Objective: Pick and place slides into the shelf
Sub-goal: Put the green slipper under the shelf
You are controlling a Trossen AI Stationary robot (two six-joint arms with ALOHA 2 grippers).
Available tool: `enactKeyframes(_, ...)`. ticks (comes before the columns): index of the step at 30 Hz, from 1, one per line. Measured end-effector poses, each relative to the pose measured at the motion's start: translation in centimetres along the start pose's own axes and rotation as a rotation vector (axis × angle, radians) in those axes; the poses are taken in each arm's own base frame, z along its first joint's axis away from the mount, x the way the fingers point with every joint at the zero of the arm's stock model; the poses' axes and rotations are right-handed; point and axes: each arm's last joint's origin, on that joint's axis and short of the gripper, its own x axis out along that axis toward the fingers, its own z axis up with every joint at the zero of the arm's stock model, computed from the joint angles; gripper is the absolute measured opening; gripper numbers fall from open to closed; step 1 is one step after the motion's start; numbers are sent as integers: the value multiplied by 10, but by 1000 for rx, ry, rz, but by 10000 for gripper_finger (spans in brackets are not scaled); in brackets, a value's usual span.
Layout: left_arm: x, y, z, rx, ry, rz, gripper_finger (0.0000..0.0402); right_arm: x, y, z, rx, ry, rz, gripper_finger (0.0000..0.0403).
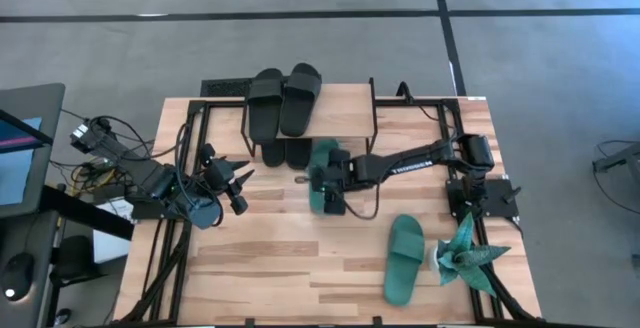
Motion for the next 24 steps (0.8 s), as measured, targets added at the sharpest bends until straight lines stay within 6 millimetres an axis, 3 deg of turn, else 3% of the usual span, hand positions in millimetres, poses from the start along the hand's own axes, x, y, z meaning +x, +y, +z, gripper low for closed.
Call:
enactKeyframes(9,0,1,0,9,-6,11,109,-14,54,8,-87,-131,89,221)
enactKeyframes(16,0,0,0,8,-6,10,109,3,66,4,-30,-99,75,206)
enactKeyframes(24,0,0,0,12,-1,4,109,1,67,6,-6,-124,0,115)
